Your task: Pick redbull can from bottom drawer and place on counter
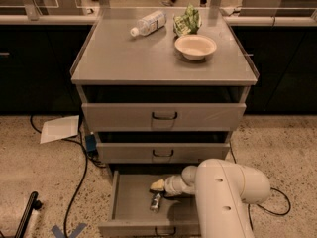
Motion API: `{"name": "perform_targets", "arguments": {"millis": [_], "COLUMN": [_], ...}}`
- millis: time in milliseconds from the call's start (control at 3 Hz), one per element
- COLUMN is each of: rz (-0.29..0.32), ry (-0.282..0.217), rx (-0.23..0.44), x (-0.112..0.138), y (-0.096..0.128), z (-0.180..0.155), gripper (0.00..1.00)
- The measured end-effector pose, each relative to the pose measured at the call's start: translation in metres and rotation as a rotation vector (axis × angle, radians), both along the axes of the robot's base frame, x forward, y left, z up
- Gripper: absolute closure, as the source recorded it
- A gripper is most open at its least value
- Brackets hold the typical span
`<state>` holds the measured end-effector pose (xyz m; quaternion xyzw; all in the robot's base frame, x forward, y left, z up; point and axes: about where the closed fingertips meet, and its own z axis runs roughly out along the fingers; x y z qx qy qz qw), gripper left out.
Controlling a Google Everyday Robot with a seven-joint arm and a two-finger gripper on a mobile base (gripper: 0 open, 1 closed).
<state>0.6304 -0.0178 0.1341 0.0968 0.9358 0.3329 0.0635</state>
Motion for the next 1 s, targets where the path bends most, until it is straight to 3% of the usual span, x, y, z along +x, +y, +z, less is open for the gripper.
{"name": "perform_targets", "arguments": {"millis": [667, 1000], "rz": [0.021, 0.021], "ry": [0.064, 0.064], "rx": [-0.143, -0.143], "x": [0.000, 0.000], "y": [0.011, 0.011], "z": [-0.023, -0.019], "gripper": [0.87, 1.00]}}
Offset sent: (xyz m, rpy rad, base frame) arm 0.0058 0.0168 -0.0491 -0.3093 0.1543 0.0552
